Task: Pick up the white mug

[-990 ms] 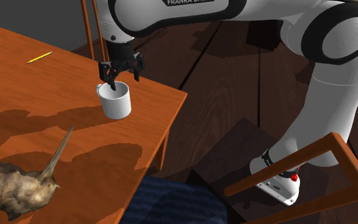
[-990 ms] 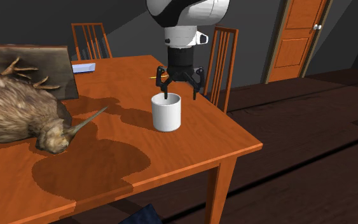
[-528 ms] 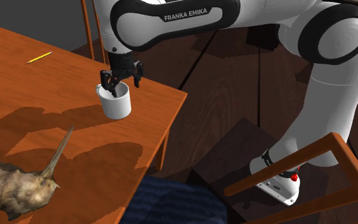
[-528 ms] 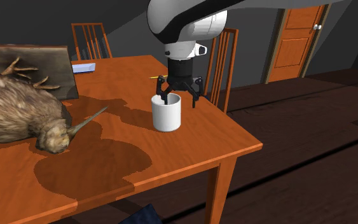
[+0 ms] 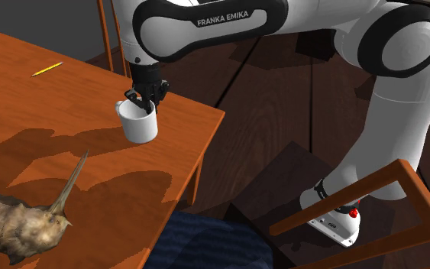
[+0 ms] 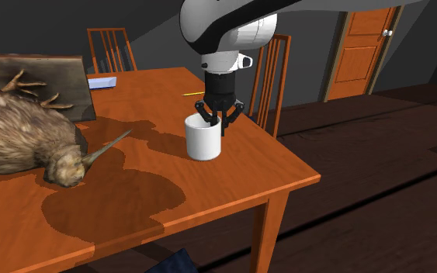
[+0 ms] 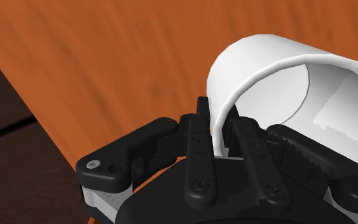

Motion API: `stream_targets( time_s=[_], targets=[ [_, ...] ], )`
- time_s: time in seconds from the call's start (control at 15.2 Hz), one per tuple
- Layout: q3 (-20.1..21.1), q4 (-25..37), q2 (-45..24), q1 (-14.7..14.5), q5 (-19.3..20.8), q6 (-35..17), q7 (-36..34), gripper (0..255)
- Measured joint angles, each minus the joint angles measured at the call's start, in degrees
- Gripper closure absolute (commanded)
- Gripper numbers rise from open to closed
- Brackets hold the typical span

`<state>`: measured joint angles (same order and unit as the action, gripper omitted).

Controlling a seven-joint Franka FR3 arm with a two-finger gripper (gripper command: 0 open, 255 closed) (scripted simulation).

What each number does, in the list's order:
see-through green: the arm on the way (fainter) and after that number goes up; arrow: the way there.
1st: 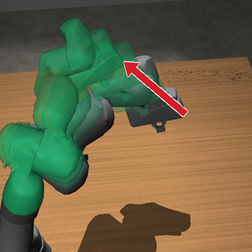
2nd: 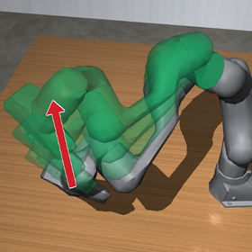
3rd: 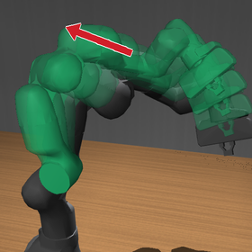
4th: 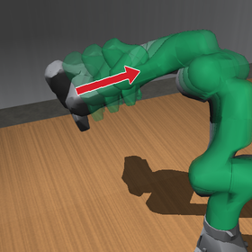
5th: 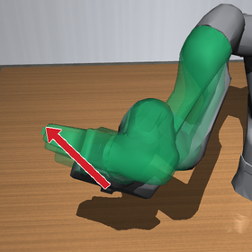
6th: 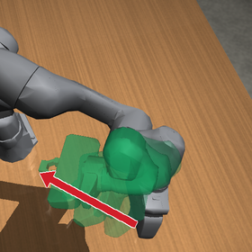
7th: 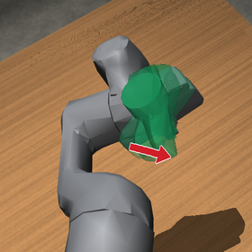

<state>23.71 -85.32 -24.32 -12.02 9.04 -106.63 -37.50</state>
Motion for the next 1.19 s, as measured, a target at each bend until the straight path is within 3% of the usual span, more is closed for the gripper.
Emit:
stream_targets(
  time_s=[0.33,1.19],
  targets=[
    [0.1,1.0,0.3,-0.1,-0.1,1.3,0.0,255],
    [0.4,11.3,0.0,-1.1,-0.2,11.2,0.3,255]
  ],
)
